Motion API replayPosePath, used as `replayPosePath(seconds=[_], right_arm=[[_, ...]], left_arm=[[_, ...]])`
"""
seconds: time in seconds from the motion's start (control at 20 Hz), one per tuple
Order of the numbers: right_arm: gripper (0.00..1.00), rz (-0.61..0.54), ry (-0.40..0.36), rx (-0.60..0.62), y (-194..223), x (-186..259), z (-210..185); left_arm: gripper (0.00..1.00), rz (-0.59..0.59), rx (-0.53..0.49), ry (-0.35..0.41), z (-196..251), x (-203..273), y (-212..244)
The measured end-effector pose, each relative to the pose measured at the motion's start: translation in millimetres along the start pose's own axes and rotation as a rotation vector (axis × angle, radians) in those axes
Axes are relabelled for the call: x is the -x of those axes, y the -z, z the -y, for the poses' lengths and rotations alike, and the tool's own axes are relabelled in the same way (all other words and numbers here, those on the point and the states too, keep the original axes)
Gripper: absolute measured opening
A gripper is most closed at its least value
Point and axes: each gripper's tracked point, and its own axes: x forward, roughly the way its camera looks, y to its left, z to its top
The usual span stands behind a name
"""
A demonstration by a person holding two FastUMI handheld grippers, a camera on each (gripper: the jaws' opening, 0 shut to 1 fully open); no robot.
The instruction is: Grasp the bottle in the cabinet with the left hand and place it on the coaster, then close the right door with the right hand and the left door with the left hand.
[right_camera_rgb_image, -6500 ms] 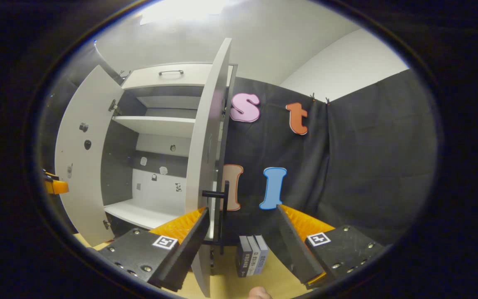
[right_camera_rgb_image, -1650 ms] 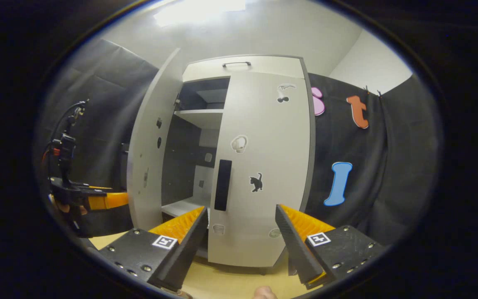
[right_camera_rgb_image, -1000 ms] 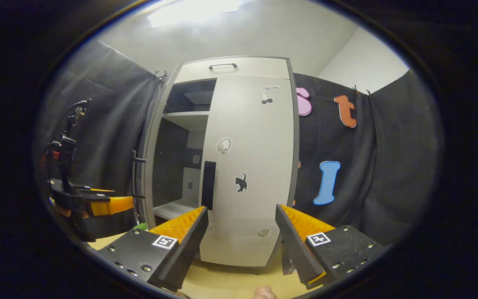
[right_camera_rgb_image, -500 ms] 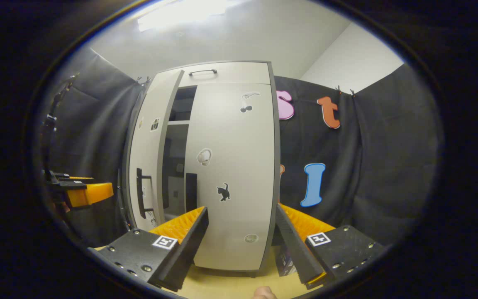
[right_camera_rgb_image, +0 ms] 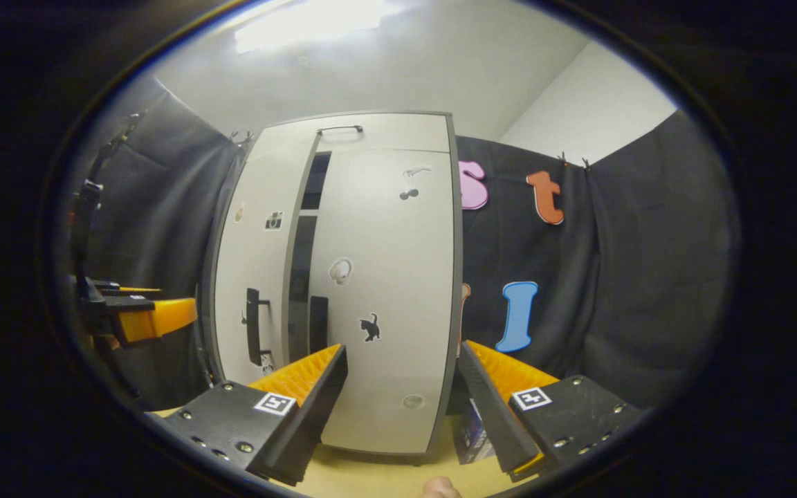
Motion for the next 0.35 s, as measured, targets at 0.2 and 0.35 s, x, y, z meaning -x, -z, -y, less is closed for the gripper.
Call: replayPosePath(seconds=[0.2,0.35], right_arm=[[0.98,0.003,0.002,-0.006,-1.8,2.2,2.0],[0.98,0.002,0.0,-0.004,-1.3,5.2,2.2]], left_arm=[[0.96,0.001,0.0,-0.001,-1.3,3.0,-1.0],[0.96,0.002,-0.003,-0.001,-0.8,5.6,-2.0]])
